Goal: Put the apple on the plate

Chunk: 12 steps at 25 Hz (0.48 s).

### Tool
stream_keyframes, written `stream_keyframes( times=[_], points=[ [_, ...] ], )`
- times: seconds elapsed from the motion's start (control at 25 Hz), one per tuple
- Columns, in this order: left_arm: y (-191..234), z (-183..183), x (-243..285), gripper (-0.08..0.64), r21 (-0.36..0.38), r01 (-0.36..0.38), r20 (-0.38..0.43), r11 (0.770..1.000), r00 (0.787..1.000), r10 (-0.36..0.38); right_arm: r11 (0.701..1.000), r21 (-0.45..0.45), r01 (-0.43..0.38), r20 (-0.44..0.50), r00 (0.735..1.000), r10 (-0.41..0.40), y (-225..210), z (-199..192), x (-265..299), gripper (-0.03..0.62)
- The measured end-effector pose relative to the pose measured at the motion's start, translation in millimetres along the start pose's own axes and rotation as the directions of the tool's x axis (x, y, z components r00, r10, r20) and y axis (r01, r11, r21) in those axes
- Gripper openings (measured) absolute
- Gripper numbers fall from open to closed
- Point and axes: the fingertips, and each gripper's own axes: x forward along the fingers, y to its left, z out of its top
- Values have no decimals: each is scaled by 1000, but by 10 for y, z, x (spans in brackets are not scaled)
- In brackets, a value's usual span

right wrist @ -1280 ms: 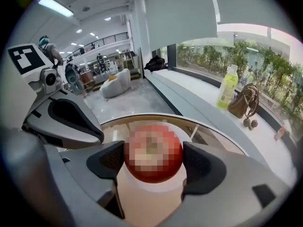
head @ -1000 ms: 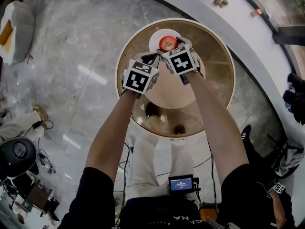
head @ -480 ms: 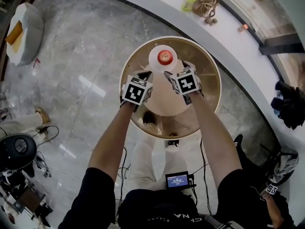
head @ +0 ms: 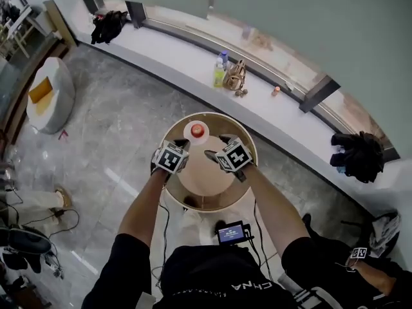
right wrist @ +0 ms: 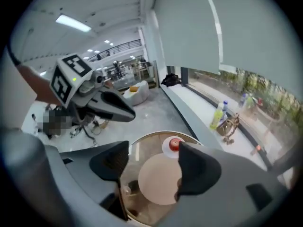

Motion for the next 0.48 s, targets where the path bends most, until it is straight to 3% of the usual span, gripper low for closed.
stream_keyframes(
  times=[0.04, 0.08, 0.2, 0.32, 0.48],
  points=[
    [-167, 43, -121, 17, -2, -7, 13, 1000, 1000, 7, 998, -59, 28, 5, 1000, -28, 79, -48, -223, 287],
    [-346, 88, -235, 17, -12, -14, 31, 1000, 999, 14, 992, -106, 66, 18, 998, -64, 130, -108, -437, 82],
    [-898, 267, -551, 17, -40, -21, 122, 999, 992, 26, 986, -111, 123, 65, 991, -116, 254, -333, -970, 48],
    [-1392, 281, -704, 17, -65, 7, 197, 998, 980, 6, 993, 11, 120, 116, 986, -120, 312, -593, -1326, 37],
    [-1954, -9, -692, 17, -71, 31, 183, 997, 983, -17, 982, 158, 102, 170, 977, -128, 305, -941, -1722, 32]
  ],
)
